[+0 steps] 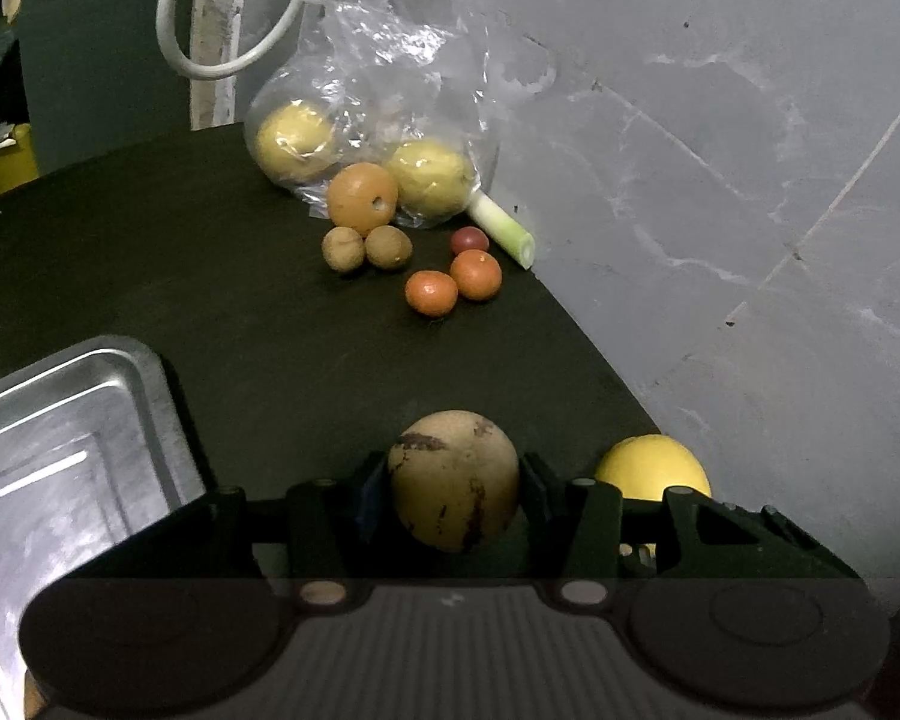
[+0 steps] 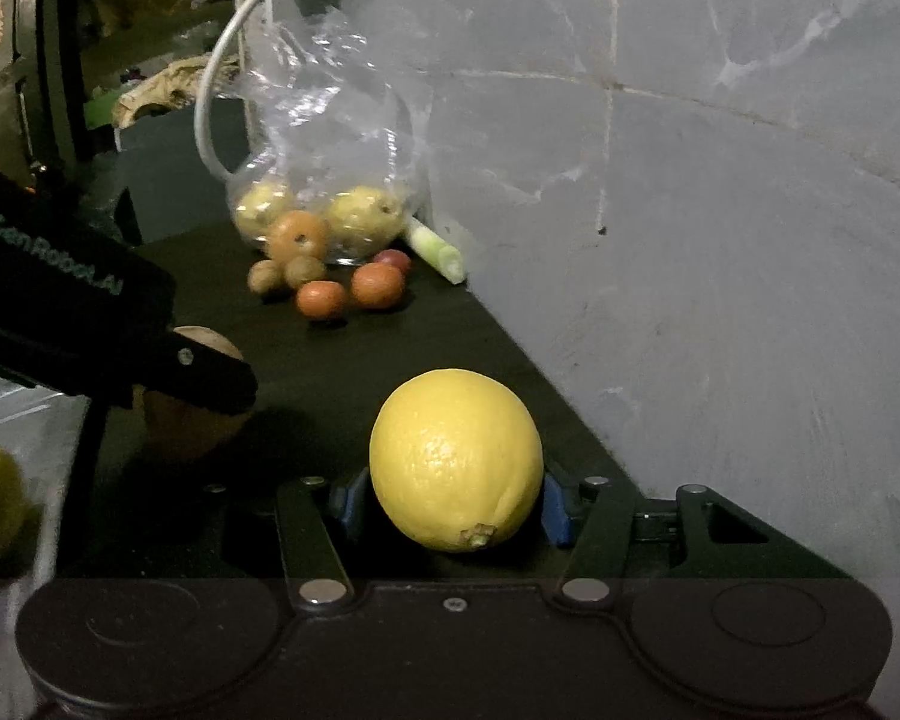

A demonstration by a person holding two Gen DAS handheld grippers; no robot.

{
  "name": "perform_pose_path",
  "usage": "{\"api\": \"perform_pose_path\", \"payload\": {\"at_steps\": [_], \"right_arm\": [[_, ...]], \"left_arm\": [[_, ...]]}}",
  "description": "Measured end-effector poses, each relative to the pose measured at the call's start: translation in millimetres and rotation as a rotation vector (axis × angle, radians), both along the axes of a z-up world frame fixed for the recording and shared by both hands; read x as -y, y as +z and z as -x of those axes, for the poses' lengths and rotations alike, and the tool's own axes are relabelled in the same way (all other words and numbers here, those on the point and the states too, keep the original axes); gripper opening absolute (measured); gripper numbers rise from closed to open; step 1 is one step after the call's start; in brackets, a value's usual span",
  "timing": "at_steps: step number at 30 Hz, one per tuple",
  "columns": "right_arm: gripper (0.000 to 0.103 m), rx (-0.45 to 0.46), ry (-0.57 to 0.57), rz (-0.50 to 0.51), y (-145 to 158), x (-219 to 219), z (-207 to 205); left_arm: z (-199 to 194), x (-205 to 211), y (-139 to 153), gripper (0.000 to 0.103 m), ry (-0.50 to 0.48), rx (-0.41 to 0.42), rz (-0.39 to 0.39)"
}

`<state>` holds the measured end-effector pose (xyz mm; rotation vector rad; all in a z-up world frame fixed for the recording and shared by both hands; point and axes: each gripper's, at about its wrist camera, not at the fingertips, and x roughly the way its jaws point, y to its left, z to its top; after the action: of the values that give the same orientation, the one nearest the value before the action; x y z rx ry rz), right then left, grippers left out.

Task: Organize fruits
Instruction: 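Lift the pepino and lemon and carry both over the metal tray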

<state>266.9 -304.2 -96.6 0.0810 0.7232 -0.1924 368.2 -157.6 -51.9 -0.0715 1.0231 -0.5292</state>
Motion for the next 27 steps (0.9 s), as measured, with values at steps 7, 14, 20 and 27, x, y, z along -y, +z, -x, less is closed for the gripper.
{"api": "perform_pose_path", "payload": {"at_steps": [7, 14, 20, 27], "right_arm": [[0.055, 0.038, 0.028, -0.017, 18, -22, 14], [0.055, 0.073, 0.070, -0.023, 36, -53, 24], [0.055, 0.097, 0.125, -0.030, 50, -83, 27], [0.055, 0.097, 0.179, -0.036, 58, -116, 36]], "left_arm": [[14, -26, 10, 0.051, 0.035, 0.009, 0.025], [25, -61, 26, 0.051, 0.073, 0.037, 0.040], [32, -103, 39, 0.051, 0.133, 0.066, 0.049], [43, -158, 42, 0.051, 0.214, 0.066, 0.061]]}}
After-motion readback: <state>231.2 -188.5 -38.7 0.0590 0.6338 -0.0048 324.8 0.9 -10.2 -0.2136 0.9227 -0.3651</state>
